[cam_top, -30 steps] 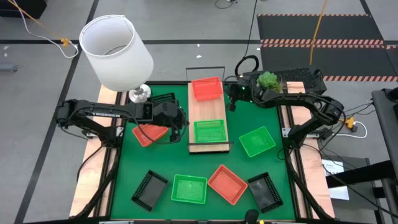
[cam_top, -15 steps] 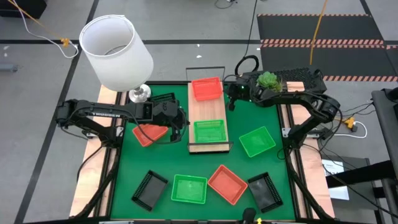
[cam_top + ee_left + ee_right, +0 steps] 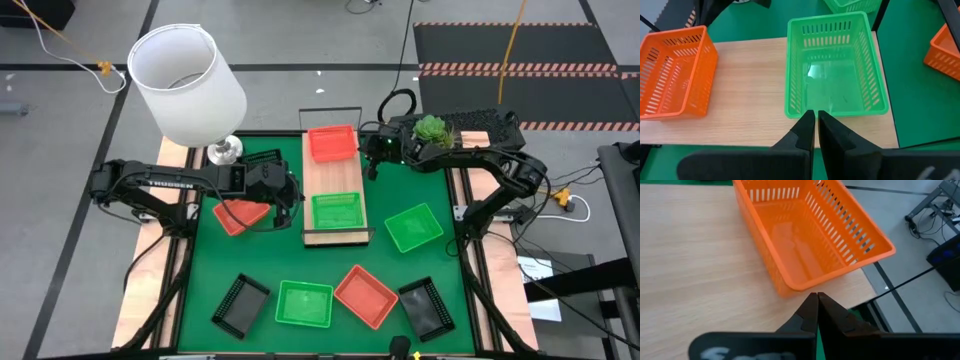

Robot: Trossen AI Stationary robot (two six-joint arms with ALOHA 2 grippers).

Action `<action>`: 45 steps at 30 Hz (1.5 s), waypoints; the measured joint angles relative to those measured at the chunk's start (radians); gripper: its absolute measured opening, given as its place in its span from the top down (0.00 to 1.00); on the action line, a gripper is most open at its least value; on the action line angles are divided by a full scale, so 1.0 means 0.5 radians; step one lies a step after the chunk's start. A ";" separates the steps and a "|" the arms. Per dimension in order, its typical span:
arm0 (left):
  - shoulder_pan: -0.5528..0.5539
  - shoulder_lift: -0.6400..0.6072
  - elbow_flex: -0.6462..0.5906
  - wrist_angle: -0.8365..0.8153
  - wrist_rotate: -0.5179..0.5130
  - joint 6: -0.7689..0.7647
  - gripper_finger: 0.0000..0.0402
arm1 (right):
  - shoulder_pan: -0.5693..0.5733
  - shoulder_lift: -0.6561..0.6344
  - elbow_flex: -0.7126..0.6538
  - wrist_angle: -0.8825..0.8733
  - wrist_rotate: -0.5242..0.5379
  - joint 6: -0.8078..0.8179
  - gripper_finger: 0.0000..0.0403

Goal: Stack baskets on shelf by color
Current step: Put the top right orange bin on the shelf, then adjust the bins on the shelf

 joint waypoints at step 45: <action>-0.013 0.000 0.000 -0.039 -0.001 -0.134 0.94 | 0.682 -0.745 -0.202 -1.048 -0.058 0.608 1.00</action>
